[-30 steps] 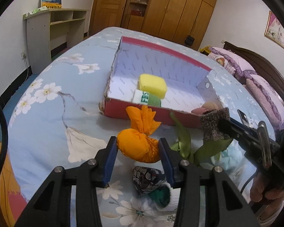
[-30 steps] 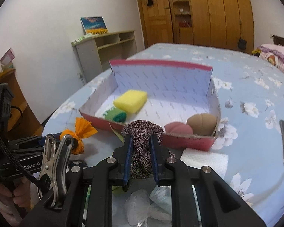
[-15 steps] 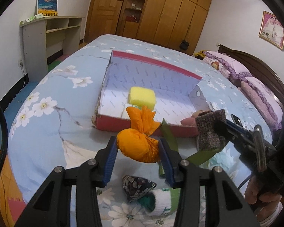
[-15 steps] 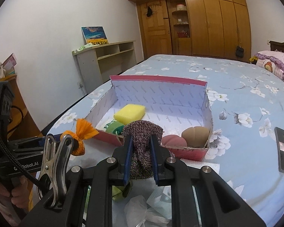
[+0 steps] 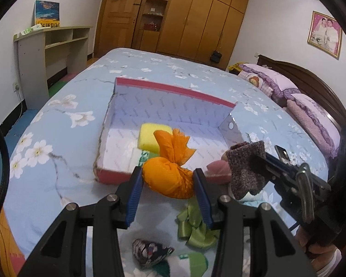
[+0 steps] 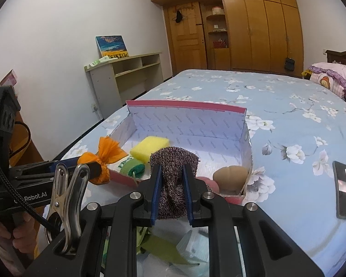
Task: Organize soft objects
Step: 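Carry the grey sock into the box with the right tool while the left tool carries the orange bundle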
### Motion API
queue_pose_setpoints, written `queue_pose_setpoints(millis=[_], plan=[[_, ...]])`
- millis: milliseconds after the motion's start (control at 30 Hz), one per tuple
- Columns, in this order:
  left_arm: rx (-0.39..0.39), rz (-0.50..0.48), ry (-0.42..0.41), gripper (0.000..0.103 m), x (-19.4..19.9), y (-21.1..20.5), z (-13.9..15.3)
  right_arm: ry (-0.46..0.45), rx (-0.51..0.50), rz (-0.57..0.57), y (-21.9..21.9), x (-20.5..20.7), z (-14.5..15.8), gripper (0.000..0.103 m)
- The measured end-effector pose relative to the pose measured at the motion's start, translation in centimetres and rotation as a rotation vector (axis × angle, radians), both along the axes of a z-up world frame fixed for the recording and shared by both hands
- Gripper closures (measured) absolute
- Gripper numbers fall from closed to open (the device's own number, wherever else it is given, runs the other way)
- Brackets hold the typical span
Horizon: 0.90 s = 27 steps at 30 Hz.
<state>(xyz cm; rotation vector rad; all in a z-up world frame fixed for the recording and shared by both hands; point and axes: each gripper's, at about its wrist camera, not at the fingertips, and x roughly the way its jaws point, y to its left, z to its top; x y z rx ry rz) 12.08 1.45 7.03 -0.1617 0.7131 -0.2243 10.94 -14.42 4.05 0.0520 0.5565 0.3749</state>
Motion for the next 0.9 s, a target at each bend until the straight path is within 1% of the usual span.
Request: queue_pose_setpoints(millis=[167,367,667,900], plan=[[0.006,-0.024,-0.027,0.057,0.9,-1.1,0.9,-0.006,-0.001,-0.006,-0.4,0.7,0.4,0.084],[0.007,-0.045,-0.033,0.057,2.2,-2.2,0.9,-0.011,-0.004,-0.022,-0.9,1.5,0.7,0.084],[0.001,-0.058,-0.016,0.057,5.1,-3.6,-0.6,0.002,-0.002,-0.041,-1.8,2.9,0.4,0.084],[0.014,-0.072,0.022,0.057,6.8,-4.6,-2.5,0.009,0.003,-0.052,-2.4,3.7,0.1,0.084]])
